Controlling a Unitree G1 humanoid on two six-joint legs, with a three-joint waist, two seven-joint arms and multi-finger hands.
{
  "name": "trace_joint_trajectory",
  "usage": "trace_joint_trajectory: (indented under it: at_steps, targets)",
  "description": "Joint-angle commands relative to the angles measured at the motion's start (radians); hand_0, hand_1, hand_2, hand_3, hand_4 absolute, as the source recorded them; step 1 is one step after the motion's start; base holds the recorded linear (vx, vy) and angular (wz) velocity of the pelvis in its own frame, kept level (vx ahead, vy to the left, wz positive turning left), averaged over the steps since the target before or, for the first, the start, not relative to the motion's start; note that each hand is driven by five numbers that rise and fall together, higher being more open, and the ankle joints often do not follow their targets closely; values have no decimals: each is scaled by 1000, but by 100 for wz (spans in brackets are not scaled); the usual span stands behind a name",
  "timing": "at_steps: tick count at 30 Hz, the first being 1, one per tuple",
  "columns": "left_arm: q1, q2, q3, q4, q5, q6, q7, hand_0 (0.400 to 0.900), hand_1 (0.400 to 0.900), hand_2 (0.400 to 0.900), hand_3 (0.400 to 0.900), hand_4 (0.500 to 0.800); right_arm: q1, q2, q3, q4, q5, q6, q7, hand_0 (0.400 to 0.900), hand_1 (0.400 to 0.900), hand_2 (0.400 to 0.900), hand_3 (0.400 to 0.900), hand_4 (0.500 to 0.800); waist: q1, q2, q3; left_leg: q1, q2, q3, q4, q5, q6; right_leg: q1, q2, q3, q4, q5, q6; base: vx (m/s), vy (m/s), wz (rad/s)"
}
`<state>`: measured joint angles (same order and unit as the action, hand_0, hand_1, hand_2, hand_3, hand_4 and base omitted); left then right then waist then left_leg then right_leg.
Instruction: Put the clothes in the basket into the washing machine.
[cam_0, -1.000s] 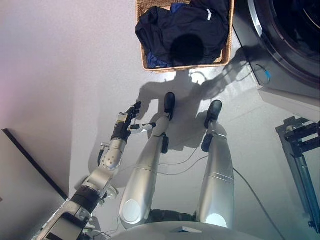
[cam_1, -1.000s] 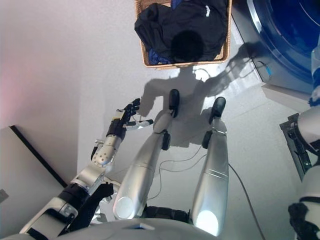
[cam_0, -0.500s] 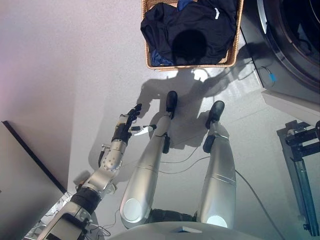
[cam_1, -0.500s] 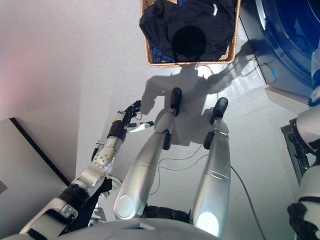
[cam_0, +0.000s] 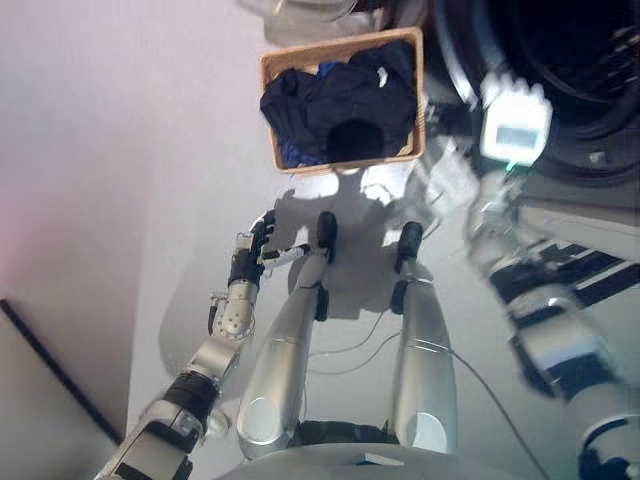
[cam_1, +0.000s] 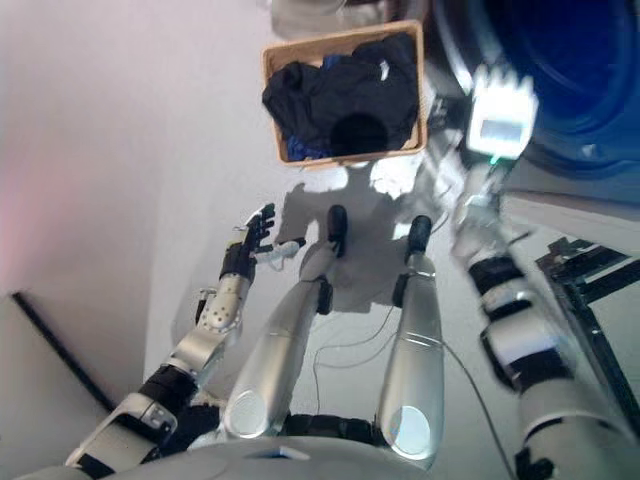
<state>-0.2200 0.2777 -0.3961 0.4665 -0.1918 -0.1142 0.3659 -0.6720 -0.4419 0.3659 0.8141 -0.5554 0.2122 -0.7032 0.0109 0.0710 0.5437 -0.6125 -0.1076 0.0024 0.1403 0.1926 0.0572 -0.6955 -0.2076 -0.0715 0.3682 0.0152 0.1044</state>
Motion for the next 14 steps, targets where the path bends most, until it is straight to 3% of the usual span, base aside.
trace_joint_trajectory:
  at_steps: [1, 4, 6, 8, 14]
  targets:
    - [60, -10, 67, 105, 47, 10, -24, 900, 900, 900, 900, 800, 165, 52, -140, 41, 484, -227, 123, 900, 900, 900, 900, 800, 1, -53, -24, 110, 13, -33, 114, -190, -68, 204, 12, -60, -165, 95, 20, 155, -89, -1]
    - [92, 1, 102, 130, 46, 19, -64, 900, 900, 900, 900, 800, 268, 126, -242, 140, 758, -299, 240, 900, 900, 900, 900, 800, 2, -55, -54, 199, 17, -37, 71, -190, -65, 287, 20, -66, -194, 90, 22, 139, -38, -4]
    - [102, 5, 115, 141, 41, 20, -80, 900, 900, 900, 900, 800, 296, 131, -266, 177, 795, -298, 259, 900, 900, 900, 900, 800, 2, -55, -72, 228, 17, -39, 50, -183, -63, 314, 23, -67, -208, 90, 23, 101, -17, -2]
    - [142, 7, 145, 168, 51, 26, -127, 900, 900, 900, 900, 800, 368, 153, -367, 279, 989, -325, 368, 900, 900, 900, 900, 800, 3, -55, -118, 316, 25, -45, 3, -189, -63, 395, 38, -72, -237, 78, 24, 186, -39, -1]
    - [185, 9, 196, 261, 79, 32, -185, 900, 900, 900, 900, 800, 432, 128, -468, 414, 1039, -306, 427, 900, 900, 900, 900, 800, 5, -53, -204, 420, 39, -47, -88, -163, -64, 484, 56, -80, -297, 78, 26, 109, -29, 1]
